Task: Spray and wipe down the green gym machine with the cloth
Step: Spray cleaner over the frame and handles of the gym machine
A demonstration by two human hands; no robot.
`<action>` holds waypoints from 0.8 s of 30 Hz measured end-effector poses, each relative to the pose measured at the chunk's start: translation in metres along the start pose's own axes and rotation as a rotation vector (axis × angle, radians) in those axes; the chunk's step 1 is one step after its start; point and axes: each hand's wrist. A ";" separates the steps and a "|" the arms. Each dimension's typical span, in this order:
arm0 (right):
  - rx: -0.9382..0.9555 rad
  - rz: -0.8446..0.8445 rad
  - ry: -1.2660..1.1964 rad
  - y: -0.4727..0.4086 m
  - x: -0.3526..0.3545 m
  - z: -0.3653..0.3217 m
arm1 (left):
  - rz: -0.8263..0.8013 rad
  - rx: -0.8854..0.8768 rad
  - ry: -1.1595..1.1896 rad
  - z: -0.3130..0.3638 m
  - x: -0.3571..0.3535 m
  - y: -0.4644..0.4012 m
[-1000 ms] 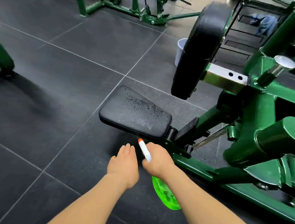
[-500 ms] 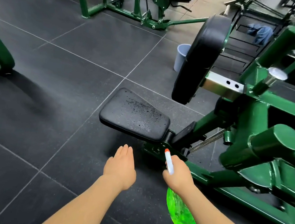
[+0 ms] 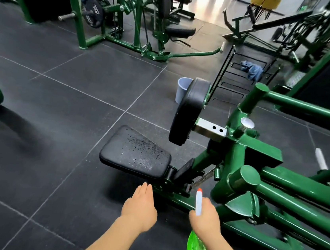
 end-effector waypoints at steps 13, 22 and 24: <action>0.039 -0.106 0.271 0.023 0.036 -0.041 | 0.029 0.052 0.063 -0.018 0.073 0.030; 0.232 0.027 -0.234 -0.002 0.030 -0.083 | -0.022 0.033 0.070 -0.036 0.124 0.004; 0.255 0.102 -0.363 -0.004 0.035 -0.096 | -0.041 0.024 0.056 -0.041 0.130 -0.002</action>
Point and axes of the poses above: each hand's wrist, its own y-axis away from the middle knuckle, its own x-axis out of the back of the hand, z = x × y, and after that the axes turned 5 degrees about -z, right-handed
